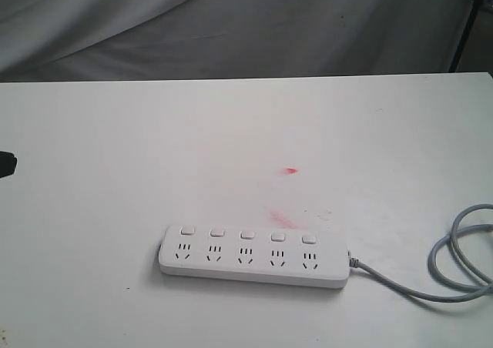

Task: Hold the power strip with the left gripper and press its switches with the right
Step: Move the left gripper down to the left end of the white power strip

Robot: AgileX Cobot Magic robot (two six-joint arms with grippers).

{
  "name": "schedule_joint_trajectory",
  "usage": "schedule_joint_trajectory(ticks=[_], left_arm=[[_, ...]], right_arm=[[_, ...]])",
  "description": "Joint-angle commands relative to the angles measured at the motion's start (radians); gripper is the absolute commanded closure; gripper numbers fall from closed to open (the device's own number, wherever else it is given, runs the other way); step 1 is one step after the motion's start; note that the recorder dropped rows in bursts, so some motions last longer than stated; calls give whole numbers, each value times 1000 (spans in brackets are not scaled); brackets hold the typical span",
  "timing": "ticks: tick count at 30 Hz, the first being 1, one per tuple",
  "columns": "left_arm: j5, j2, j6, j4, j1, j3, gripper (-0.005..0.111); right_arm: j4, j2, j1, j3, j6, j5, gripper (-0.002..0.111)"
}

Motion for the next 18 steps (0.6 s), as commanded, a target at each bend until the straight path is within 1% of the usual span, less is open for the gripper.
schedule_joint_trajectory(ticks=[1, 7, 10, 13, 14, 17, 18], left_arm=[[42, 5, 7, 25, 4, -6, 107], [89, 5, 7, 8, 4, -6, 107], [102, 5, 7, -53, 4, -6, 107], [102, 5, 7, -70, 4, -6, 107], [92, 5, 7, -87, 4, -6, 107], [24, 13, 7, -214, 4, -9, 107], [10, 18, 7, -226, 4, -20, 107]], right_arm=[[3, -6, 2, 4, 0, -1, 108], [3, -6, 2, 4, 0, -1, 108], [3, -6, 2, 4, 0, -1, 108], [3, -6, 2, 4, 0, -1, 108], [3, -6, 2, 4, 0, -1, 108], [3, -6, 2, 4, 0, -1, 108], [3, -6, 2, 4, 0, -1, 108]])
